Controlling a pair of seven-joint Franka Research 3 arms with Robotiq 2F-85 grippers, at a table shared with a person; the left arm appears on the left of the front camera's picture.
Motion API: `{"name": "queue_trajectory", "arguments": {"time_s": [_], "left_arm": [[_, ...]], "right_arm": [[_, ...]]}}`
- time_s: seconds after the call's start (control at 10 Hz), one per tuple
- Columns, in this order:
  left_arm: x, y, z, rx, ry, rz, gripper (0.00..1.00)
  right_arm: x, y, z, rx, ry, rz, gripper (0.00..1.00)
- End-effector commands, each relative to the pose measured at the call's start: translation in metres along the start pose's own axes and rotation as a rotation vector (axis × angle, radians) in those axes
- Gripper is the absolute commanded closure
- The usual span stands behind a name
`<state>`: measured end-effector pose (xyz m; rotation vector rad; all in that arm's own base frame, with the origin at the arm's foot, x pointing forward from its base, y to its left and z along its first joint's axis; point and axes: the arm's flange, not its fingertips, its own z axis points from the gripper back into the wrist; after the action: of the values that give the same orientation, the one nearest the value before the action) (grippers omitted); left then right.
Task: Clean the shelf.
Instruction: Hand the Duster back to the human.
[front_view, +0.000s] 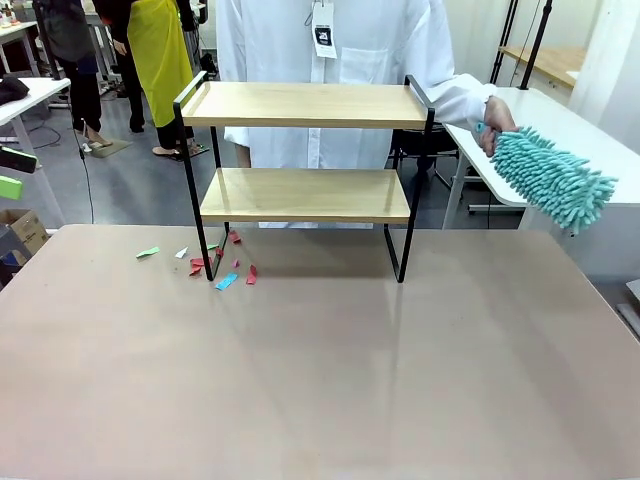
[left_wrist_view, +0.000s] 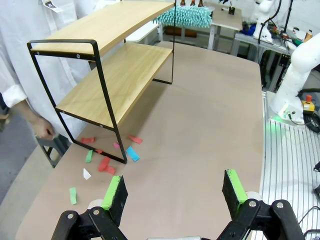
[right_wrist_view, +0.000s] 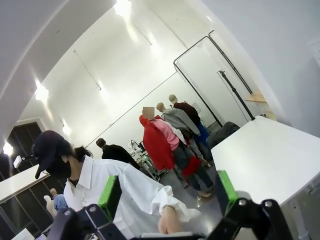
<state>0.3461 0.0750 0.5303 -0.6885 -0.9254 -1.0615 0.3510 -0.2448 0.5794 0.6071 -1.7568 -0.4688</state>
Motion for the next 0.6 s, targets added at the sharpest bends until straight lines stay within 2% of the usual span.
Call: {"name": "queue_trajectory", "arguments": {"time_s": [0.0, 0.5], "left_arm": [[0.0015, 0.0010, -0.0001, -0.004, -0.032, -0.013, 0.00], [0.0015, 0.0010, -0.0001, -0.004, -0.032, -0.013, 0.00]], "right_arm": [[0.0021, 0.0036, 0.0013, -0.001, -0.004, 0.009, 0.00], [0.0021, 0.0036, 0.0013, -0.001, -0.004, 0.009, 0.00]]}}
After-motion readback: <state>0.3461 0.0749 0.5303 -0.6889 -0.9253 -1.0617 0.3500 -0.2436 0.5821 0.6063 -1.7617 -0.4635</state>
